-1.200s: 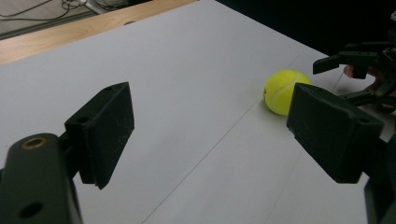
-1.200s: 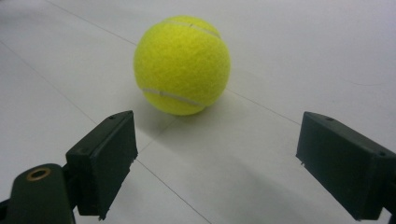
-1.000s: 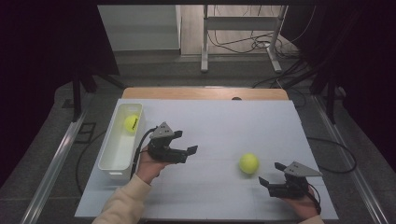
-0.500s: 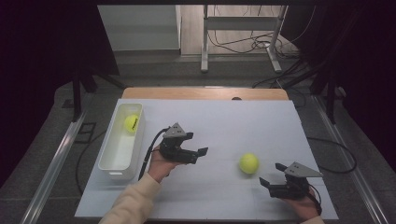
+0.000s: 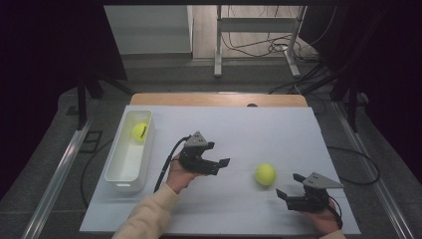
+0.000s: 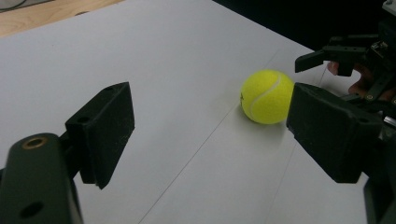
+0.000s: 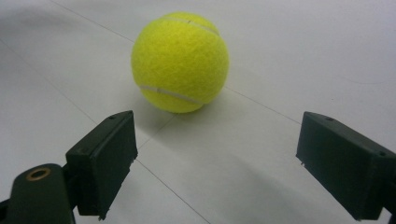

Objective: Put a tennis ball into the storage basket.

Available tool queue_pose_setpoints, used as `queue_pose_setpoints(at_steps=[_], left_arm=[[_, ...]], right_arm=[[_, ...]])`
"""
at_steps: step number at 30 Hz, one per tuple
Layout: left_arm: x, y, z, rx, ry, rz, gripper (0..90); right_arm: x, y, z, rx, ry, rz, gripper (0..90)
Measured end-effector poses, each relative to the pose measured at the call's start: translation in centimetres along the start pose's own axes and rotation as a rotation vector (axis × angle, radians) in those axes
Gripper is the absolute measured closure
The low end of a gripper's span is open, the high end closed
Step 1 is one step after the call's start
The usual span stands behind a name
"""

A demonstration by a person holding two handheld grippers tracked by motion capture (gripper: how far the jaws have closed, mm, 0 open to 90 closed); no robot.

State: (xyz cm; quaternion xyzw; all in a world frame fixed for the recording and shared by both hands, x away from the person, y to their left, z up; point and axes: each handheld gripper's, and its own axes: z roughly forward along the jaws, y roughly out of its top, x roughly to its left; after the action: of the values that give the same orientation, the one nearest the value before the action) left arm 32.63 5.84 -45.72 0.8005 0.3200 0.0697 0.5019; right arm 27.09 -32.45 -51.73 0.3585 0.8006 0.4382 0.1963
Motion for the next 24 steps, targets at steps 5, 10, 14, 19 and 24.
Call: queue_pose_setpoints(at_steps=[5, 10, 14, 19, 24], left_arm=[[-0.1, 0.3, 0.5, 0.003, -0.012, 0.009, 16.0], [-0.1, 0.3, 1.1, 0.014, -0.020, 0.010, 16.0], [0.0, 0.2, 1.6, 0.019, -0.027, 0.008, 16.0], [-0.2, 0.1, 2.4, 0.032, -0.039, 0.011, 16.0], [-0.4, 0.1, 2.9, 0.035, -0.046, 0.013, 16.0]], right_arm=[[0.0, 0.0, 0.0, 0.003, -0.003, -0.003, 12.8], [-0.1, 0.0, 0.1, 0.007, -0.005, -0.003, 12.8], [-0.1, 0.0, 0.1, 0.007, -0.007, -0.003, 12.8], [-0.1, 0.0, 0.1, 0.009, -0.007, -0.005, 12.8], [-0.1, 0.0, 0.1, 0.009, -0.006, -0.007, 12.7]])
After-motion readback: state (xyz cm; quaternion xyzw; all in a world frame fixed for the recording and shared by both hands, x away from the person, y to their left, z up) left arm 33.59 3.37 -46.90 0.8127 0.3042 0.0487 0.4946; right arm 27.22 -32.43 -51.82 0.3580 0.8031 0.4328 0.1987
